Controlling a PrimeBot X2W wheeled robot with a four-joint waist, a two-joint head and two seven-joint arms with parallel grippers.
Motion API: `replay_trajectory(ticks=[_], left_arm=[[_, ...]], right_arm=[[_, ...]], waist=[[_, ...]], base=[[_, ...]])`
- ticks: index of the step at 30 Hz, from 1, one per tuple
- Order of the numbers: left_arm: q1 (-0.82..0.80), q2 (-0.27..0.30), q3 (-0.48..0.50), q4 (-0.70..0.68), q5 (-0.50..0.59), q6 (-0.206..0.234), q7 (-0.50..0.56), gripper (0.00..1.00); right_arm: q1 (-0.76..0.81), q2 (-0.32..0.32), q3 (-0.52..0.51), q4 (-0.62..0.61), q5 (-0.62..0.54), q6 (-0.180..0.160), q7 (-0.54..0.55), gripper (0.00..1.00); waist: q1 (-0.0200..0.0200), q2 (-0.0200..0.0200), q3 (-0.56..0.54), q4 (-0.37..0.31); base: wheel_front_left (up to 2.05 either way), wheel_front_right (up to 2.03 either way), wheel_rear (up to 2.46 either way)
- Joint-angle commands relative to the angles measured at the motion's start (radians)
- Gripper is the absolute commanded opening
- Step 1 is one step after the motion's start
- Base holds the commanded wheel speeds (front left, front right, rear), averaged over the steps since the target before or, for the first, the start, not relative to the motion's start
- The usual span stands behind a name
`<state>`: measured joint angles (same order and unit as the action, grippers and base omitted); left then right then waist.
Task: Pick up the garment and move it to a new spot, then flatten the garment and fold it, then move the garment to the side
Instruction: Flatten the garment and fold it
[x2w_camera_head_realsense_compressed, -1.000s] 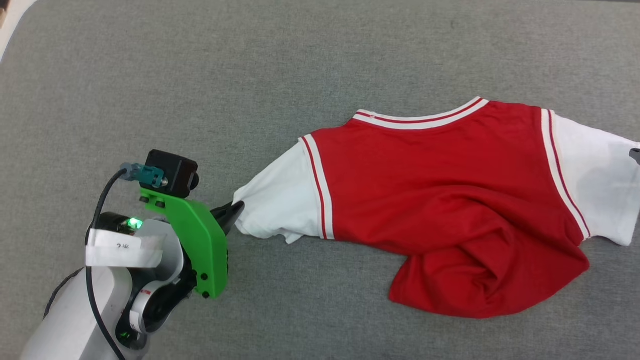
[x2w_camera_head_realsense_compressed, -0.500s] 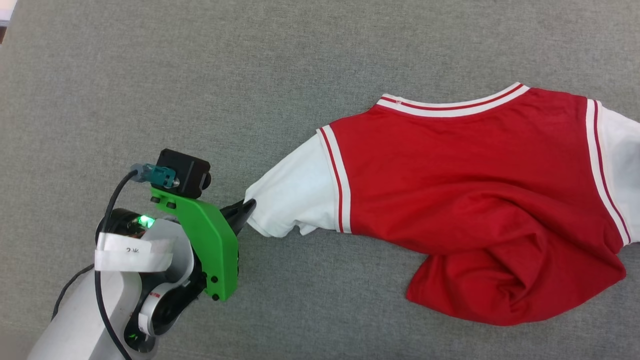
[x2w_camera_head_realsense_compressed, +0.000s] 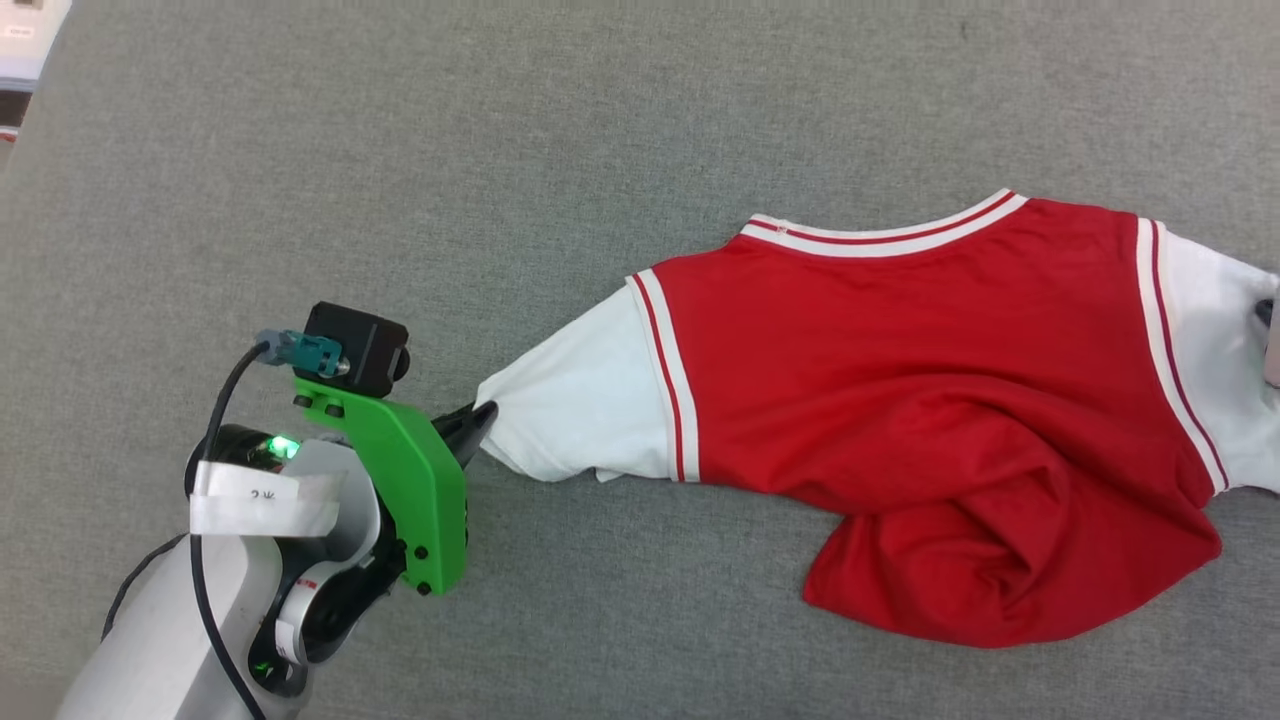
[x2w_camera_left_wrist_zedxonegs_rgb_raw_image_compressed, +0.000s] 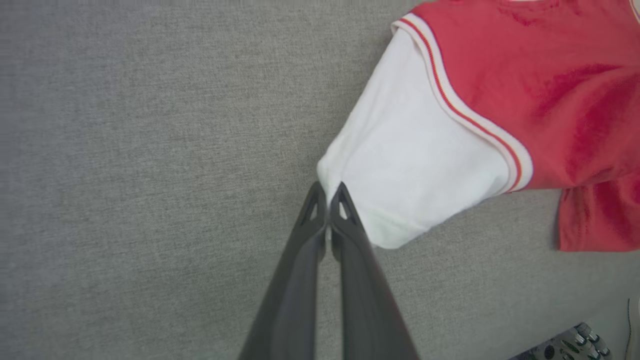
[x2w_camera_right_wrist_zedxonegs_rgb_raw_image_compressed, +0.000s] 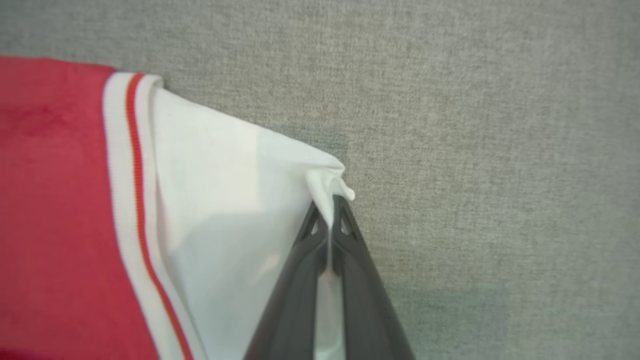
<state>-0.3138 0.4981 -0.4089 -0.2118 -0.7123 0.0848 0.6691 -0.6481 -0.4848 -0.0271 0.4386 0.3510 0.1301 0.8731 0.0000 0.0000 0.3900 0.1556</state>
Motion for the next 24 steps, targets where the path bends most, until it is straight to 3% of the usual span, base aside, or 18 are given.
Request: replay_trajectory(ticks=[1, 13, 24], left_arm=[[-0.003, -0.002, 0.008, 0.004, 0.006, 0.008, -0.009, 0.0], [0.019, 0.013, 0.049, 0.025, 0.011, 0.019, -0.077, 0.0], [0.032, 0.025, 0.124, 0.006, 0.037, 0.035, -0.211, 0.0]], right_arm=[[0.038, 0.006, 0.016, 0.014, 0.012, 0.001, -0.015, 0.0], [0.053, -0.055, 0.028, -0.013, 0.057, 0.001, -0.257, 0.0], [0.118, -0.105, 0.028, -0.099, 0.119, 0.001, -0.397, 0.0]], waist=[[0.0, 0.0, -0.036, -0.013], [0.0, 0.0, -0.172, -0.06], [0.0, 0.0, -0.291, -0.093]], base=[[0.0, 0.0, 0.0], [0.0, 0.0, 0.0], [0.0, 0.0, 0.0]])
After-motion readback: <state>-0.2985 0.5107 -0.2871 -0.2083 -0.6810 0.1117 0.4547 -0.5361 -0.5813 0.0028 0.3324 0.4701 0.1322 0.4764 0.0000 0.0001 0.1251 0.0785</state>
